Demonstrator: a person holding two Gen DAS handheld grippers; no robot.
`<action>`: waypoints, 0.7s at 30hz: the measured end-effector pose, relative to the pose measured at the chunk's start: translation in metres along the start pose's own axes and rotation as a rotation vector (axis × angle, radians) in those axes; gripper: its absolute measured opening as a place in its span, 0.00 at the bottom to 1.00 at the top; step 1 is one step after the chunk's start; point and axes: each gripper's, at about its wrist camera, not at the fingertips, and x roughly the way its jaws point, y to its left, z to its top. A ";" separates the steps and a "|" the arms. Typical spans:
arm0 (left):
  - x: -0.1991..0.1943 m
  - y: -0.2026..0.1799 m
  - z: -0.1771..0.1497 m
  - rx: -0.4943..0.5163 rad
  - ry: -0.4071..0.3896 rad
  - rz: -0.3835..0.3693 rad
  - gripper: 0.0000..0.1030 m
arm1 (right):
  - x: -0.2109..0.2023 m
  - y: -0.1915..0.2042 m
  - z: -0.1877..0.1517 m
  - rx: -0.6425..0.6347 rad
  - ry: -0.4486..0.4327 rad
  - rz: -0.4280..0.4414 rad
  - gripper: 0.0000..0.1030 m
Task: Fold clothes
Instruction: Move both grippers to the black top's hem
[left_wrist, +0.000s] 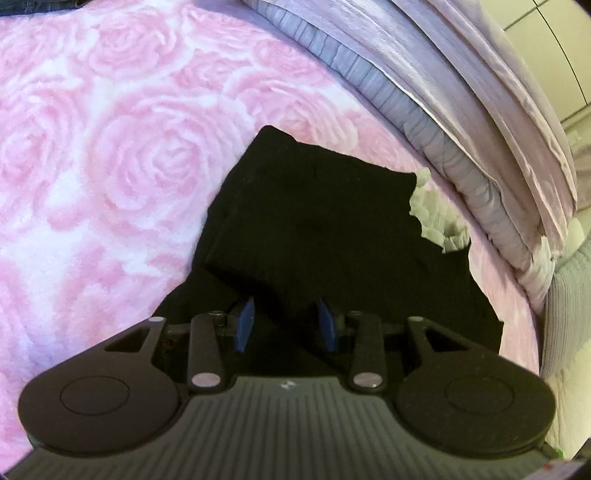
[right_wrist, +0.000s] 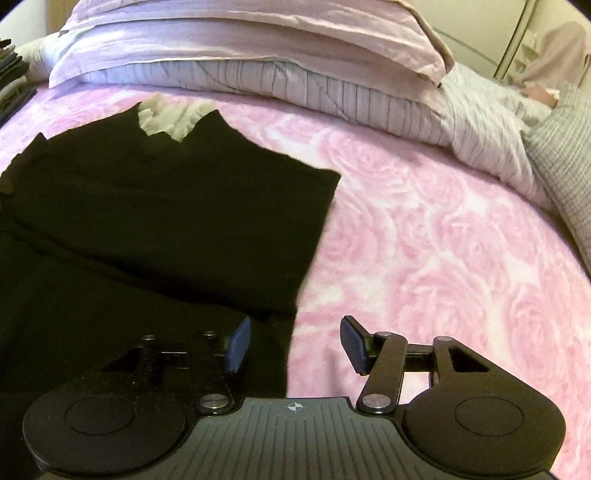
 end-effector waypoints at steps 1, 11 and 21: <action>0.000 -0.001 0.000 0.006 -0.007 0.002 0.29 | 0.002 0.000 0.001 -0.003 -0.005 0.003 0.50; -0.030 -0.018 -0.025 0.216 -0.178 0.050 0.02 | 0.020 -0.010 -0.006 -0.039 -0.001 0.003 0.39; -0.042 -0.029 -0.042 0.428 -0.186 0.209 0.14 | -0.002 -0.016 -0.005 0.011 0.027 0.056 0.39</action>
